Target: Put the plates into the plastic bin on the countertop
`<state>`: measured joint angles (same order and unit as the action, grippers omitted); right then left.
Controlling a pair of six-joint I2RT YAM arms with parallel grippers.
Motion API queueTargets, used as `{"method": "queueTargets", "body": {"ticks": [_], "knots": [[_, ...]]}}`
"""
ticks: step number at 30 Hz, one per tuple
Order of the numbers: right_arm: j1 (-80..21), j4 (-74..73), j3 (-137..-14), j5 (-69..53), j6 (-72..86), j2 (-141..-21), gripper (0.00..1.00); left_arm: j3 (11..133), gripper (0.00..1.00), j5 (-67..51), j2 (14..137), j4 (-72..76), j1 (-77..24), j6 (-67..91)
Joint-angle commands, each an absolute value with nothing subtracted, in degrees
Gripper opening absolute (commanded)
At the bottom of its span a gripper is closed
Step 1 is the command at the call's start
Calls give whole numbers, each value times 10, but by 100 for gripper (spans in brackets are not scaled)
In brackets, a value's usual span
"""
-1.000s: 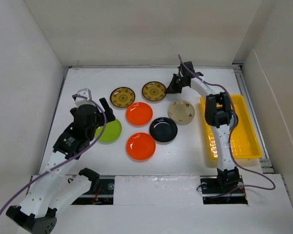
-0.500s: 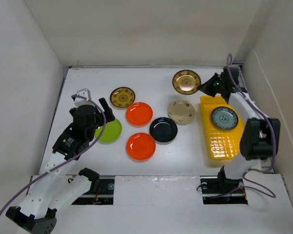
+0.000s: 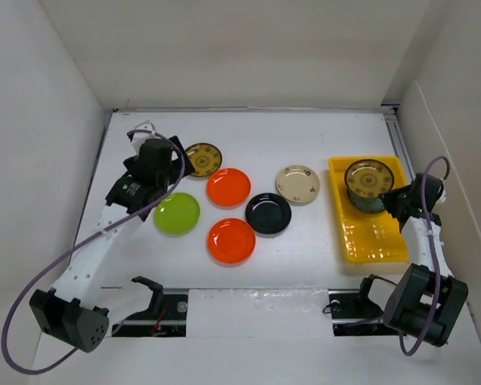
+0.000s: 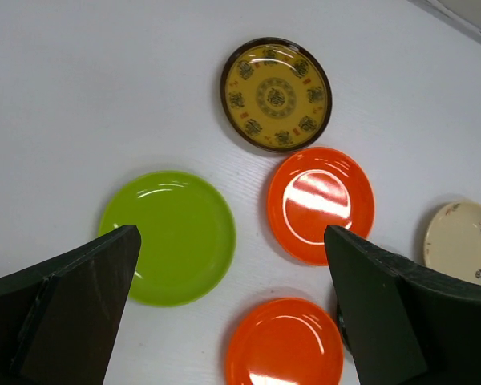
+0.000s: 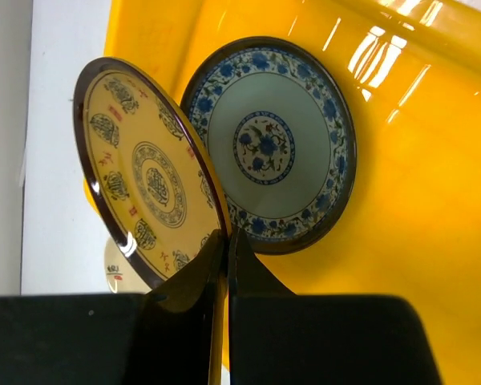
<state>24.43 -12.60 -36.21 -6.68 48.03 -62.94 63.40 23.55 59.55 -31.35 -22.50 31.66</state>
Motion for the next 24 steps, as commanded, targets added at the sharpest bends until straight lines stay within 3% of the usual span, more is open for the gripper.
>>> {"method": "queueTargets", "body": {"ticks": [1,3,4,5,7,8,16,20,22,24], "knots": [[255,-91,-363,-45,488,-623,0,674,100,191,642,-286,-214,358],[260,-91,-363,-45,483,-635,0,697,100,191,672,-286,-214,371],[260,-86,-363,-53,483,-640,7,703,100,191,698,-286,-214,380],[260,-86,-368,-53,483,-645,24,703,100,186,708,-279,-214,386],[260,-96,-368,-40,489,-645,69,710,100,171,737,-272,-202,392],[260,-96,-368,-33,489,-632,82,715,100,160,745,-267,-185,400],[260,-153,-386,-56,483,-555,88,704,100,124,787,-235,-110,417],[247,-151,-386,-153,477,-490,91,704,100,84,833,-203,-65,428],[223,-119,-381,-212,463,-467,100,704,100,74,871,-189,-45,428],[188,-95,-381,-272,449,-467,100,709,100,52,897,-177,-40,428]]}}
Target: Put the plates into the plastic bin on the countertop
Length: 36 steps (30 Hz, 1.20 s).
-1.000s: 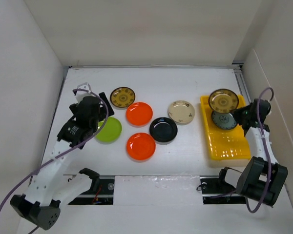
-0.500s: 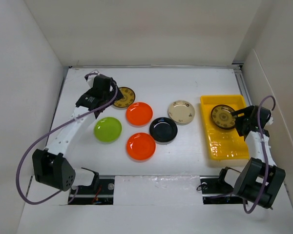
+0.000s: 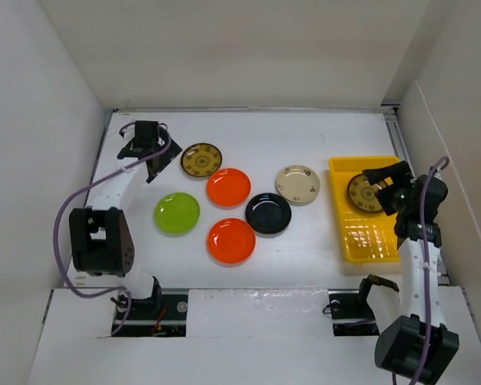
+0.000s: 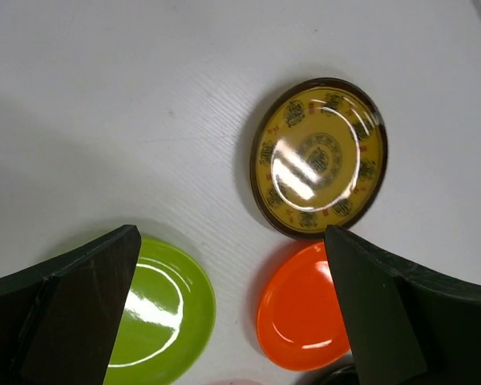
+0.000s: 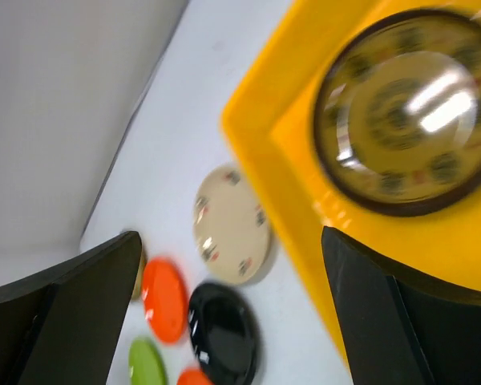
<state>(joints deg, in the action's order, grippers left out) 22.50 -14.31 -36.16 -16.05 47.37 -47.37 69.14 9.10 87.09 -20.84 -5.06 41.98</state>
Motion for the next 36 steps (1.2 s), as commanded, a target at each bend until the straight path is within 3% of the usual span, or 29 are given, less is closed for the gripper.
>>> {"method": "queueTargets", "body": {"ticks": [1,6,11,16,17,24,27,31,36], "knots": [[176,-95,-381,-286,449,-467,100,709,100,37,923,-150,-33,423],[106,-90,-398,-345,422,-481,100,730,99,-31,1011,-100,-33,410],[65,-101,-398,-358,422,-445,99,753,85,-25,1087,-79,-33,416],[65,-107,-398,-369,422,-420,99,759,43,-25,1128,-79,-33,416],[65,-107,-398,-369,422,-420,99,765,31,-25,1134,-79,-33,416],[60,-107,-410,-390,427,-420,99,793,16,-25,1169,-96,-33,411],[60,-107,-410,-390,427,-425,99,798,0,-25,1175,-96,-33,410],[60,-97,-404,-397,422,-437,99,793,0,-18,1151,-91,-33,422],[23,-55,-404,-422,402,-473,98,768,0,26,993,-77,-40,428]]}}
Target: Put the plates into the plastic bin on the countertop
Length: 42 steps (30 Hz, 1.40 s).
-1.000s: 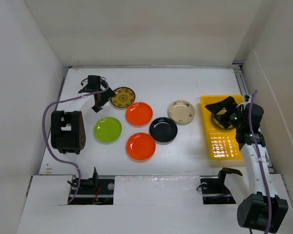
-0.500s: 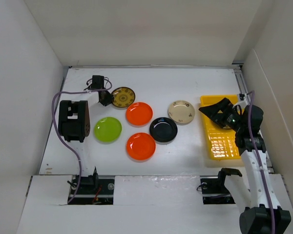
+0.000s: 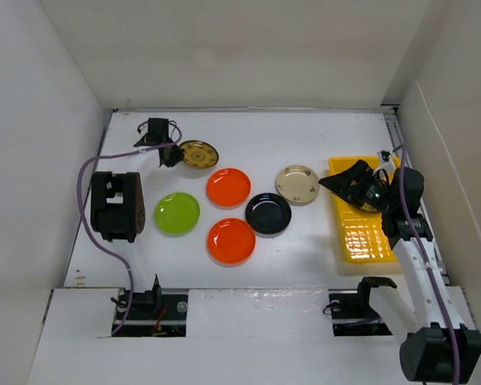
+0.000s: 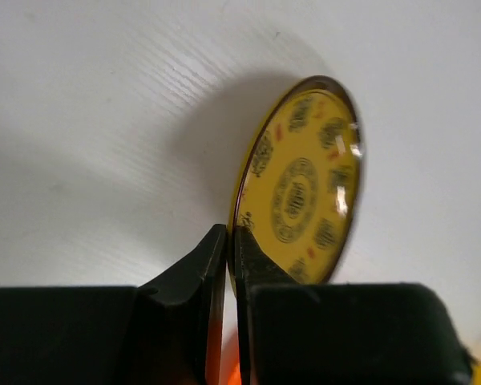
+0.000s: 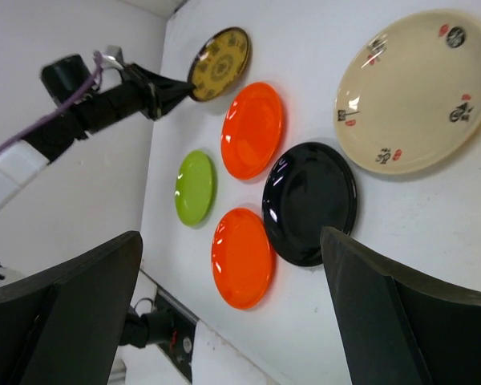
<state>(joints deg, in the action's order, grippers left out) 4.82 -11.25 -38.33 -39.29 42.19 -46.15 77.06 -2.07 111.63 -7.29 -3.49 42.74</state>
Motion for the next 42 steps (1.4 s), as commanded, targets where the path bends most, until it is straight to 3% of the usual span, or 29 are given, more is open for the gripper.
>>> {"method": "queueTargets", "body": {"ticks": [1,7,11,18,24,27,28,30,32,34,36,37,40,41,42], "knots": [[13,-47,-410,-422,407,-473,98,768,0,51,970,-83,-53,419],[-84,33,-434,-379,420,-535,98,752,0,-42,851,-95,-101,361],[-117,69,-487,-374,415,-601,98,722,0,-119,812,-84,-189,338],[-99,78,-533,-340,410,-683,98,755,0,-108,801,-90,-363,344],[-82,84,-497,-321,415,-688,94,770,0,-120,801,-66,-407,356],[-77,84,-479,-327,415,-676,70,770,0,-127,806,-52,-415,362],[-71,84,-479,-327,421,-667,48,770,0,-127,812,-52,-415,367],[-65,84,-463,-327,421,-655,30,770,0,-102,817,-52,-415,367],[-59,84,-446,-334,421,-635,23,776,0,-84,830,-52,-415,367],[-54,84,-433,-340,426,-627,25,804,0,-69,843,-52,-410,367],[-54,84,-432,-340,426,-627,3,835,0,-84,872,-52,-403,367],[-54,84,-432,-345,426,-627,0,846,0,-84,881,-52,-403,367],[-40,84,-427,-338,426,-627,0,895,1,-91,918,-60,-403,367],[-28,77,-427,-326,426,-627,0,910,16,-81,929,-69,-403,373],[-21,70,-427,-297,432,-621,0,927,50,-58,944,-82,-403,373]]}}
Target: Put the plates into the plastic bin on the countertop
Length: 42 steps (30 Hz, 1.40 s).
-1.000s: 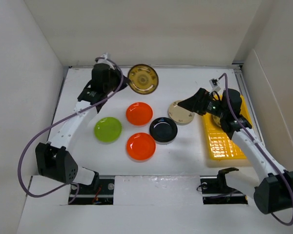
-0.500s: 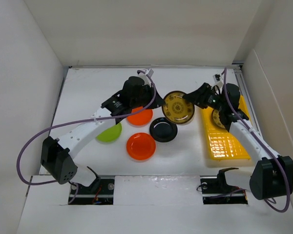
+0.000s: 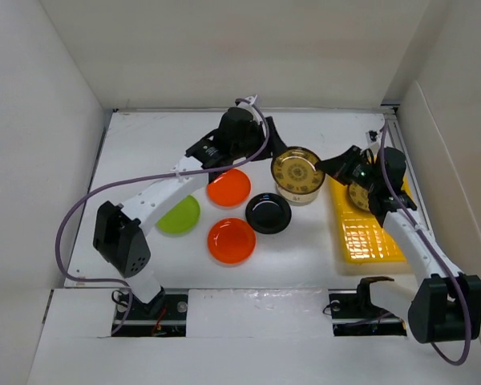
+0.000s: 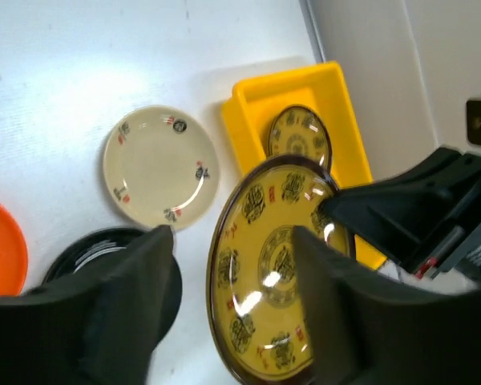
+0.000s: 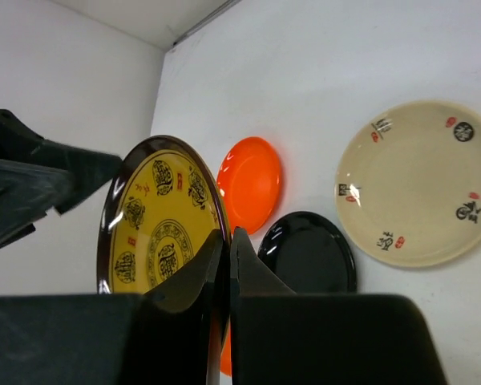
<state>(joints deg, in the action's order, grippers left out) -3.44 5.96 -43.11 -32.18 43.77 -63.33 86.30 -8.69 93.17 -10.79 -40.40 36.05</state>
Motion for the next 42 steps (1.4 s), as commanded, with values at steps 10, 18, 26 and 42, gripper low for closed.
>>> {"method": "queueTargets", "body": {"ticks": [10,18,26,42], "knots": [[179,-62,-370,-7,504,-566,0,868,99,179,909,-182,-384,424],[277,-60,-347,38,518,-604,0,728,99,213,824,-169,-357,439],[277,-40,-387,15,524,-673,74,688,99,207,784,-189,-357,423],[127,-69,-369,-201,448,-487,100,626,99,151,816,-143,-248,428]]}}
